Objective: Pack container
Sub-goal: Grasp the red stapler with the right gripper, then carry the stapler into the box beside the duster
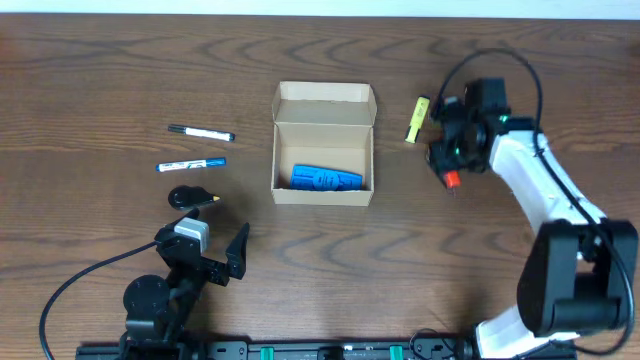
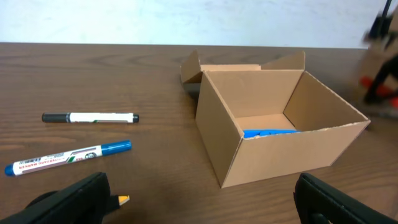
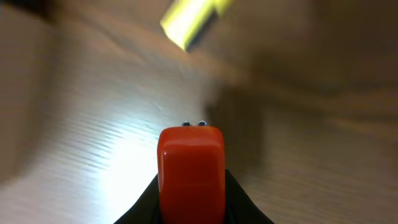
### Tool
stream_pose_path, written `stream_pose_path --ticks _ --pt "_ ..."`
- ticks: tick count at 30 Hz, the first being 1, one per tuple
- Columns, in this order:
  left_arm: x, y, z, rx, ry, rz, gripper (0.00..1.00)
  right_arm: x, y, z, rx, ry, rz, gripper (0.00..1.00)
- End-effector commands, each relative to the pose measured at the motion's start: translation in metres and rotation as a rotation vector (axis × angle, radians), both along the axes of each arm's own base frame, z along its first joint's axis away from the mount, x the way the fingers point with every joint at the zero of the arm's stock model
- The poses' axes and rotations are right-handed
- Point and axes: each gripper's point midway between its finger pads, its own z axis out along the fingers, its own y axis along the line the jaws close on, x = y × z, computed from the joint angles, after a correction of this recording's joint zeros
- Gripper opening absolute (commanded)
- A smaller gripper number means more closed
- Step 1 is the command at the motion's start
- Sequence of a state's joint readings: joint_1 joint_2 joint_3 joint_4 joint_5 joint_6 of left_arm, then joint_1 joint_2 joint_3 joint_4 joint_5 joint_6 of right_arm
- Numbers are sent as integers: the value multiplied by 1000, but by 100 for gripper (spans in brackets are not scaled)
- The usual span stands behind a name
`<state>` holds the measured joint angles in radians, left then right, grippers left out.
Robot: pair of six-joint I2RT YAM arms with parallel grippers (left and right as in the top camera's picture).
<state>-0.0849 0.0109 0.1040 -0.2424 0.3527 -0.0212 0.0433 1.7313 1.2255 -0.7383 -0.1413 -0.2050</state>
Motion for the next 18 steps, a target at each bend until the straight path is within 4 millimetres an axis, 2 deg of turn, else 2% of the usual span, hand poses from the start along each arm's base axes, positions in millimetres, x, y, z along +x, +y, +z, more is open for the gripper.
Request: stream_pose_path --ticks 1,5,8,11,18 --pt "0 1 -12 15 19 0 95 19 34 77 120 -147 -13 1" --pt "0 1 -12 15 19 0 95 19 66 127 161 -249 24 1" --pt "0 1 -12 15 19 0 95 14 96 149 222 -292 29 1" --pt "0 1 -12 15 19 0 95 6 122 148 247 -275 14 1" --pt "0 1 -12 15 19 0 95 -2 149 110 178 -189 -259 1"
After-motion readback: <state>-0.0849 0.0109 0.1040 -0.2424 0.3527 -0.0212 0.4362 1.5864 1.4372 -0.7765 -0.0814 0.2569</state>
